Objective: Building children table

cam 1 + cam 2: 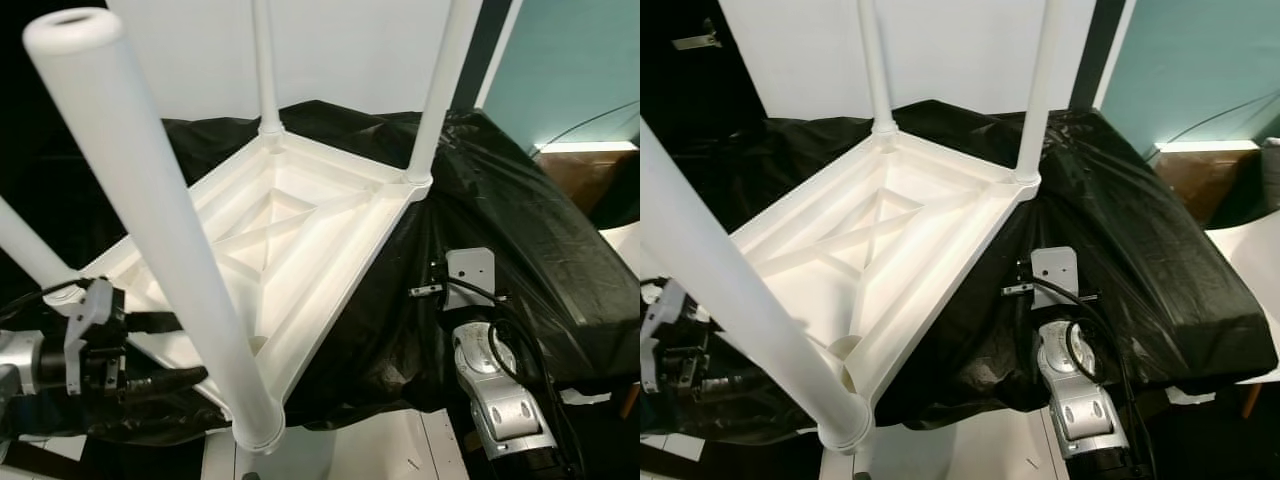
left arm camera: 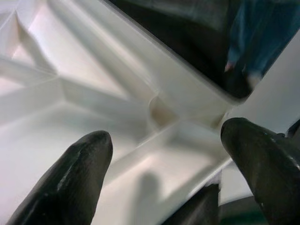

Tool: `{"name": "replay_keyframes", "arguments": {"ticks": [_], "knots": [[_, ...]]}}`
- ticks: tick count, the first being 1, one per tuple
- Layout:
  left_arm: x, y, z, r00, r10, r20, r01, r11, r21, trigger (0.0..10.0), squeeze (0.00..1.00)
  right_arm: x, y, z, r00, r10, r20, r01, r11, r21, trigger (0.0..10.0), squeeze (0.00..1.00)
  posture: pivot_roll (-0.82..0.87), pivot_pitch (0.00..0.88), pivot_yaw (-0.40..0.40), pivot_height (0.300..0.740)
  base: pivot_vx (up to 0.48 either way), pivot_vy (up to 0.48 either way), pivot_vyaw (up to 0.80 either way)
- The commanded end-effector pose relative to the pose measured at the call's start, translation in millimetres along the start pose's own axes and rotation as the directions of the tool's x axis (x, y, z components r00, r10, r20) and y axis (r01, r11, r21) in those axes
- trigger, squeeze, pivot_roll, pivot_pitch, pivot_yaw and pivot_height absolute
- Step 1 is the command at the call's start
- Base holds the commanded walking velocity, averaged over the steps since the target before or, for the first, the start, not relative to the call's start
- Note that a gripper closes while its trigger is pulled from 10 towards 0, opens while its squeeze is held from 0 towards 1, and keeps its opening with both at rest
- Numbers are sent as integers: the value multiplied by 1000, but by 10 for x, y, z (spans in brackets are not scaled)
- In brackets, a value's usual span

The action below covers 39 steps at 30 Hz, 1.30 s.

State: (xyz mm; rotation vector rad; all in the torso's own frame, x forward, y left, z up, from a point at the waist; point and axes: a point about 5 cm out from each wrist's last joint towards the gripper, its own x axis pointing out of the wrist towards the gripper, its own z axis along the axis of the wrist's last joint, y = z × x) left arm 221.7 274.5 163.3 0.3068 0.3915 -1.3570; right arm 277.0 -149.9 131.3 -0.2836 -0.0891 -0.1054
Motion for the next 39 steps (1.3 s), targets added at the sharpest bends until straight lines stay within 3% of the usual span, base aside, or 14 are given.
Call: {"name": "replay_keyframes", "arguments": {"ticks": [1,4,8,12,16,17,21,29,31,32,33,34,39], "knots": [[20,-44,-122,995,-46,-84,45,999,-10,10000,0,8,-10,-41,1000,-7,-28,8,1000,8,10000,0,-12,45,-13,740,0,0,0],[-3,-69,-224,986,-67,-155,63,997,-35,10000,0,18,-17,-42,999,-13,-33,13,1000,18,10000,0,-16,43,-14,740,0,0,0],[-67,-73,-152,992,-88,-92,81,993,-81,10000,16,26,-30,-49,999,-16,-36,16,1000,18,10000,0,-16,41,-15,740,0,0,0],[-106,-54,-133,991,-83,-108,77,995,-64,10000,0,34,-38,-70,998,-21,-52,23,999,32,10000,0,-9,40,-13,740,0,0,0],[-33,-24,-234,981,-64,-185,60,998,-28,10000,0,60,-27,-53,998,-23,-53,26,998,50,10000,0,-6,38,-12,740,0,0,0],[17,-2,-298,969,-44,-242,42,999,-12,10000,0,76,-24,-33,998,-24,-49,27,998,59,10000,0,-4,37,-11,740,0,0,0],[73,39,-374,949,-11,-316,7,1000,-15,10000,0,99,-35,-7,999,-31,-44,34,997,74,10000,0,-5,36,-8,740,0,0,0],[92,85,-403,934,-3,-357,-1,1000,-9,10000,0,108,-69,-7,998,-48,-52,52,995,89,10000,0,-10,36,-7,740,0,0,0],[110,100,-408,934,0,-357,-3,1000,-8,9569,0,108,-70,-8,997,-49,-53,53,995,90,10000,0,-13,36,-6,740,0,0,0],[135,94,-414,934,-17,-356,13,1000,-16,3373,0,108,-77,-9,997,-54,-56,59,994,97,10000,0,-14,38,-5,740,0,0,0],[135,94,-414,934,-17,-356,13,1000,-16,3373,0,108,-77,-9,997,-54,-56,59,994,97,10000,0,-14,38,-5,740,0,0,0],[168,83,-421,935,-39,-353,33,999,-25,0,0,113,-90,-8,996,-61,-61,67,992,106,10000,0,-16,39,-5,740,0,0,0],[320,48,-430,932,-77,-355,78,997,-13,0,0,142,-154,9,995,-82,-63,89,989,120,10000,0,-15,41,-2,740,0,0,0]]}}
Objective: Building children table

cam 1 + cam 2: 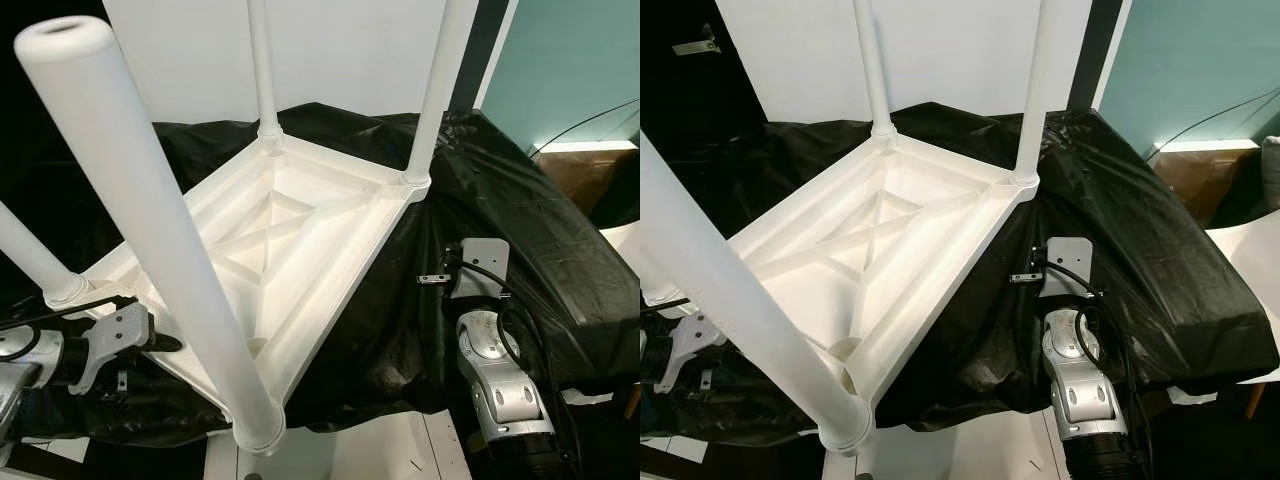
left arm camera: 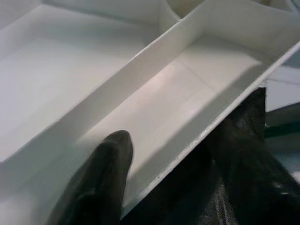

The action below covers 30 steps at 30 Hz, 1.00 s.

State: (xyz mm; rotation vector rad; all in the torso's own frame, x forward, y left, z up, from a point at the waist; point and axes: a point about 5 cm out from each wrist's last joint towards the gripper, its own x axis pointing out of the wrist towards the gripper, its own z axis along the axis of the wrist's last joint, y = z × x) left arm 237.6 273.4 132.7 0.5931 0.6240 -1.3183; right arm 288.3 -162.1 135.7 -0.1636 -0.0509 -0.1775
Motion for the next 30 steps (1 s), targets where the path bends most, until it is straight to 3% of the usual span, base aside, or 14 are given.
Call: {"name": "replay_keyframes", "arguments": {"ticks": [1,2,5,9,11,13,18,20,22,23,25,26,28,30], "knots": [[196,-120,-109,995,-93,-23,92,994,-51,0,0,16,-36,15,1000,-15,-3,16,1000,9,10000,0,-15,41,-2,740,0,0,0],[374,-40,75,997,-22,68,23,1000,-12,0,0,29,-53,19,1000,-22,-4,22,1000,11,10000,0,-12,43,0,740,0,0,0],[588,67,346,978,75,197,-71,997,-27,0,0,36,-53,20,1000,-27,-6,28,999,19,10000,0,-10,43,2,740,0,0,0],[704,141,457,963,138,232,-133,990,-38,0,0,36,-41,24,1000,-27,-6,28,999,26,10000,0,-8,42,4,740,0,0,0],[864,274,566,935,251,249,-233,967,-101,0,0,35,-20,30,1000,-26,-7,26,999,33,10000,0,-9,42,7,740,0,0,0],[864,274,566,935,251,249,-233,967,-101,0,0,35,-20,30,1000,-26,-7,26,999,33,10000,0,-9,42,7,740,0,0,0],[1105,451,535,884,442,149,-406,887,-220,0,0,26,-3,30,999,-31,-19,32,998,50,10000,0,-20,45,28,740,0,0,0],[1125,474,522,871,473,133,-434,868,-243,0,0,21,-3,26,999,-32,-23,34,998,52,10000,0,-20,45,28,740,0,0,0],[1156,536,515,825,556,103,-509,809,-296,0,0,-3,7,10,999,-32,-34,34,998,57,10000,0,-25,47,33,740,0,0,0],[1156,536,515,825,556,103,-509,809,-296,0,0,-3,7,10,999,-32,-34,34,998,57,10000,0,-25,47,33,740,0,0,0],[1165,587,510,784,616,77,-563,758,-330,0,0,-21,21,-2,999,-30,-42,33,998,61,10000,0,-27,46,36,740,0,0,0],[1165,587,510,784,616,77,-563,758,-330,0,0,-21,21,-2,999,-30,-42,33,998,61,10000,0,-27,46,36,740,0,0,0],[1154,681,493,709,704,46,-639,669,-381,0,0,-33,32,-10,999,-24,-45,27,998,63,10000,0,-30,44,38,740,0,0,0],[1154,707,491,687,726,38,-657,642,-395,0,0,-36,34,-12,999,-23,-46,25,998,63,10000,0,-30,44,38,740,0,0,0]]}}
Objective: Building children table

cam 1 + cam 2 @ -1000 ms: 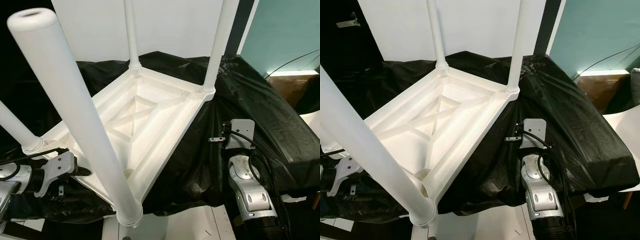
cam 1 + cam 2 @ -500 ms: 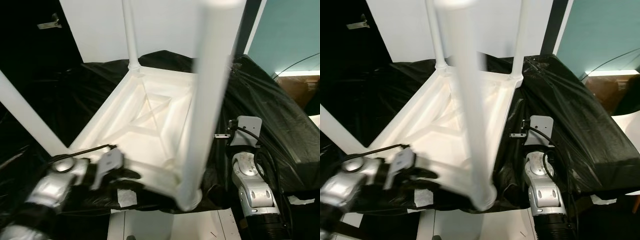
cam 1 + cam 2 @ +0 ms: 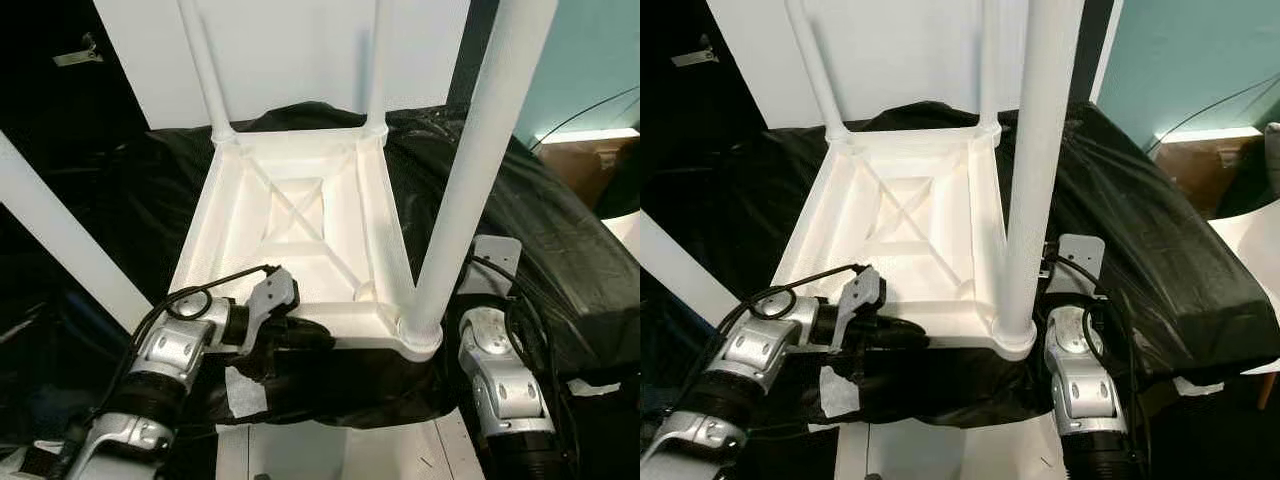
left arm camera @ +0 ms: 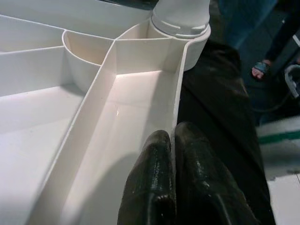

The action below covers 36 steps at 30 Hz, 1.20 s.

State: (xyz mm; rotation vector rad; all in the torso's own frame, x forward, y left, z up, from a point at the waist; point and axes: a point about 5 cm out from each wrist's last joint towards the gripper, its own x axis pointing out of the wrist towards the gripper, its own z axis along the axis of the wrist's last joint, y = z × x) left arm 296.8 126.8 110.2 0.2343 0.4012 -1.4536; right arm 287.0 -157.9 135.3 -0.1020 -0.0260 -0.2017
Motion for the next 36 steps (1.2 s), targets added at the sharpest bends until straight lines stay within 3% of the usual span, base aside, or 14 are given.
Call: {"name": "replay_keyframes", "arguments": {"ticks": [1,8,10,12,13,15,16,20,21,22,23,24,30,36], "knots": [[-284,370,-336,582,801,-141,-812,580,-63,0,0,-15,-6,-16,1000,-1,-13,1,1000,5,10000,0,-30,44,38,740,0,0,0],[-208,487,-197,428,903,-46,-894,415,-170,0,0,-87,5,14,999,29,14,-29,999,-38,10000,0,-48,43,47,740,0,0,0],[-182,480,-172,433,901,-16,-885,421,-200,1529,0,-101,0,5,999,31,12,-30,999,-41,10000,0,-50,42,48,740,0,0,0],[-164,478,-156,438,899,3,-877,428,-220,1529,0,-110,-4,0,999,31,11,-30,999,-42,10000,0,-51,42,47,740,0,0,0],[-118,416,-112,493,867,65,-844,496,-207,10000,420,-124,-27,-5,1000,29,9,-29,998,-47,10000,0,-55,43,47,740,0,0,0],[-88,366,-83,534,839,105,-818,544,-188,10000,420,-133,-42,-7,1000,28,9,-28,998,-49,10000,0,-55,43,47,740,0,0,0],[-74,316,-92,562,817,126,-796,576,-184,10000,1000,-141,-61,-11,1000,27,8,-27,998,-53,10000,0,-54,45,46,740,0,0,0],[-48,200,-161,625,767,145,-747,642,-174,10000,1000,-145,-97,-19,1000,24,5,-23,998,-61,10000,0,-51,46,43,740,0,0,0],[-24,79,-135,668,711,218,-690,702,-176,10000,843,-142,-109,-17,1000,23,4,-23,998,-64,10000,0,-43,48,38,740,0,0,0],[-24,79,-135,668,711,218,-690,702,-176,10000,843,-142,-109,-17,1000,23,4,-23,998,-64,10000,0,-43,48,38,740,0,0,0],[-23,38,-111,676,693,252,-671,719,-179,10000,59,-141,-107,-16,1000,25,4,-24,998,-66,10000,0,-41,49,37,740,0,0,0],[-24,1,-84,679,676,287,-656,734,-177,10000,0,-144,-98,-15,1000,30,5,-29,997,-71,10000,0,-37,50,34,740,0,0,0],[-29,-75,-16,676,639,367,-613,764,-201,10000,0,-164,-49,-13,999,51,10,-50,995,-88,10000,0,-32,53,32,740,0,0,0],[-16,-99,133,598,658,458,-610,744,-273,10000,0,-203,-35,-12,998,59,17,-56,993,-108,10000,0,-38,57,35,740,0,0,0]]}}
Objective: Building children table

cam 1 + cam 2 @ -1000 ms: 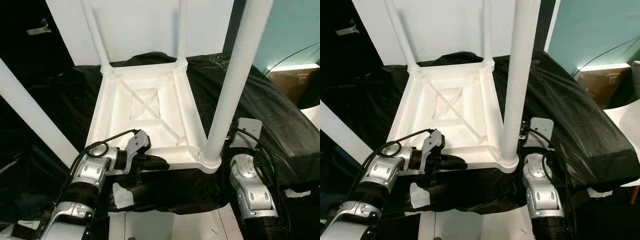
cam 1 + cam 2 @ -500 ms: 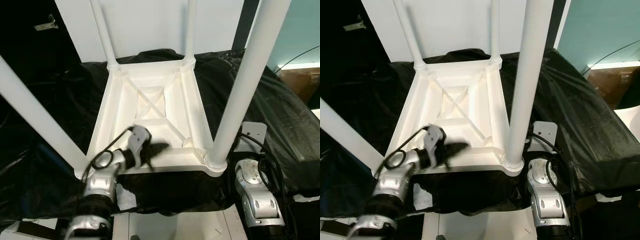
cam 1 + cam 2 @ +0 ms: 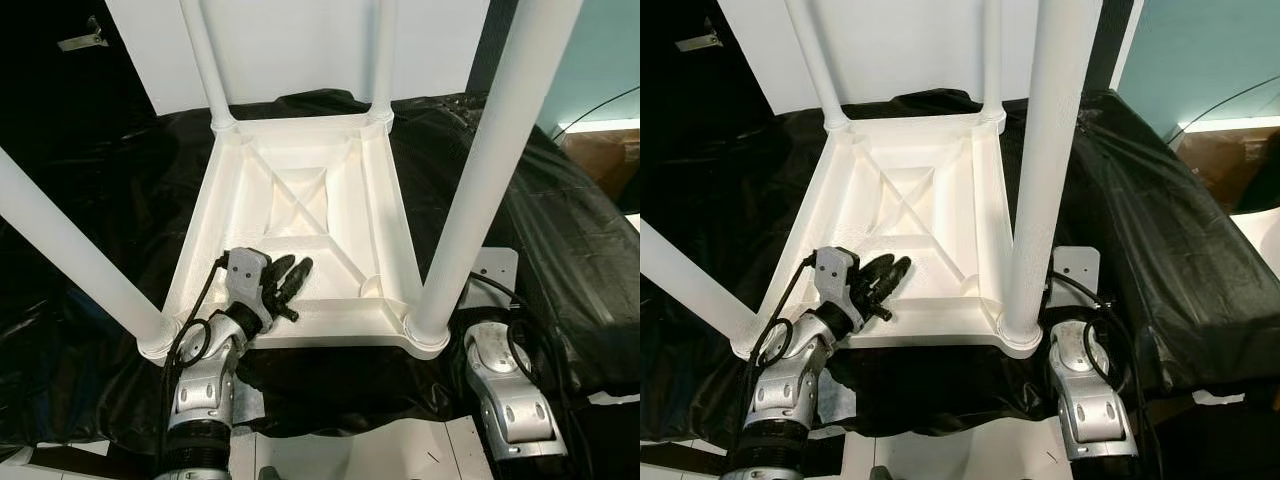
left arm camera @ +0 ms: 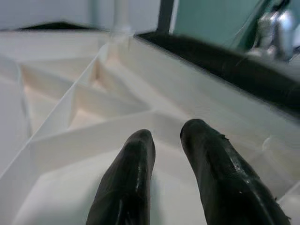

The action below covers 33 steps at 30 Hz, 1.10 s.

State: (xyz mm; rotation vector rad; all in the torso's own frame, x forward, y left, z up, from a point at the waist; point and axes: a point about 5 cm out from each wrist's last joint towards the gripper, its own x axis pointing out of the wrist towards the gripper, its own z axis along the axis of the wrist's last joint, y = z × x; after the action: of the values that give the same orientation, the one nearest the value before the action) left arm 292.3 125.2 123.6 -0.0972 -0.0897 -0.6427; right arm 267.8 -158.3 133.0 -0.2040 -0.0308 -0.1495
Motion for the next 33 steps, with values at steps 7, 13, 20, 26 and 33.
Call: {"name": "replay_keyframes", "arguments": {"ticks": [7,13,20,26,33], "knots": [[-53,-90,284,976,-2,217,31,991,-129,10000,0,-215,-9,54,999,24,35,-23,999,-30,10000,0,-60,58,46,740,0,0,0],[-231,-75,123,993,-14,116,17,1000,-21,10000,0,-461,-72,13,999,50,18,-49,996,-74,10000,0,-73,64,48,740,0,0,0],[-344,-135,-18,999,-41,34,41,999,28,10000,0,-609,-286,26,1000,-13,7,14,993,-121,10000,0,-103,71,55,740,0,0,0],[-362,-113,-38,998,-63,2,62,997,50,10000,0,-650,-326,67,999,-44,12,46,987,-154,10000,216,-120,69,64,740,0,0,0],[-749,-116,11,927,-355,-123,358,934,0,10000,67,-905,-339,143,992,128,15,-123,978,-166,10000,122,-131,78,69,740,0,0,0]]}}
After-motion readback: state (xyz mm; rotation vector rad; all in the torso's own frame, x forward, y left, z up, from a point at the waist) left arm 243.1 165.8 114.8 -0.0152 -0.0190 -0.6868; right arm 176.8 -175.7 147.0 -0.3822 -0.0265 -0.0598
